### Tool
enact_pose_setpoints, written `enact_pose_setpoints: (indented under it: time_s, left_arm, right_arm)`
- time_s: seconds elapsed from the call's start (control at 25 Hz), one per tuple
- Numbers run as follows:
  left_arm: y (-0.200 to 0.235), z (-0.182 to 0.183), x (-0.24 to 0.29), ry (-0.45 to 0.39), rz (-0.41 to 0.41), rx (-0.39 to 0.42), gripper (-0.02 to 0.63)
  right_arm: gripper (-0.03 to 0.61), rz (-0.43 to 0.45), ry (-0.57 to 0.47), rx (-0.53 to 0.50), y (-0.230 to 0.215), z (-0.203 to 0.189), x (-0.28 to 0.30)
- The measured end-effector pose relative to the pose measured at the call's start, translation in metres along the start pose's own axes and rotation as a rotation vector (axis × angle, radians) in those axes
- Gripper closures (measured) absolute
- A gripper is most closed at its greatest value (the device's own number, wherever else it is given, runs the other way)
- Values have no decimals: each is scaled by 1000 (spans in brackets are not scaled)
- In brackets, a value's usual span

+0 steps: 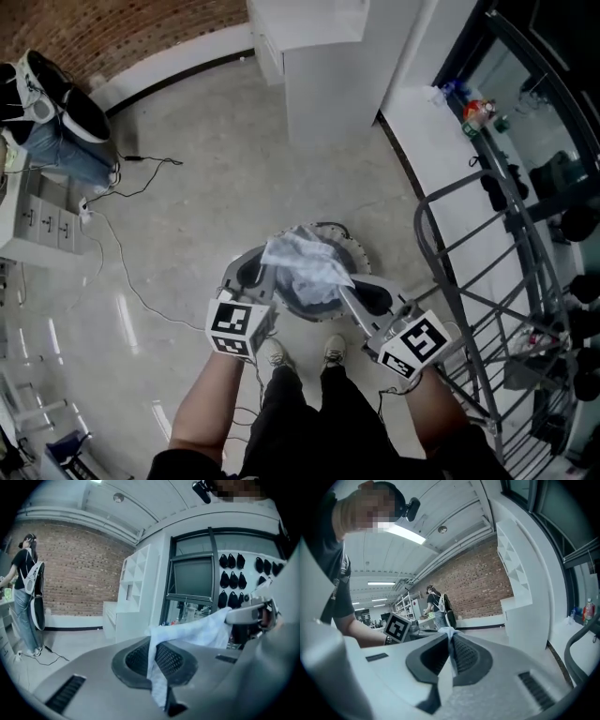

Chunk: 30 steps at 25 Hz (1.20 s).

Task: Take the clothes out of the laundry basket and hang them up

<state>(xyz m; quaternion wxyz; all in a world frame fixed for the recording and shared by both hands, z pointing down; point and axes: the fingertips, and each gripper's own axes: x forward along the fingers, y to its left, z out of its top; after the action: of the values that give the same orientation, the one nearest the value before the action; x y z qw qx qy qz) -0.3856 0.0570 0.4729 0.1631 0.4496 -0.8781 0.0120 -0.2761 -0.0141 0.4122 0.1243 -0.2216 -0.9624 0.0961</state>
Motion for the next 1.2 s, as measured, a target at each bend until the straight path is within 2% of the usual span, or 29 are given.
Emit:
enact_pose_setpoints:
  time_s: [0.32, 0.68, 0.8, 0.96, 1.2]
  left_arm:
    - [-38, 85, -23, -93, 23, 19, 606]
    - [-73, 178, -37, -201, 21, 93, 606]
    - [-90, 196, -41, -225, 9, 122, 606]
    - [-107, 211, -48, -260, 12, 156, 606]
    - [-128, 223, -52, -275, 14, 180, 606]
  right_arm:
    - [567, -11, -58, 22, 4, 20, -49]
    - [565, 7, -83, -6, 13, 36, -68]
    - [550, 14, -72, -17, 16, 32, -75]
    - [489, 19, -69, -6, 18, 22, -91]
    - [437, -24, -29, 51, -12, -7, -111]
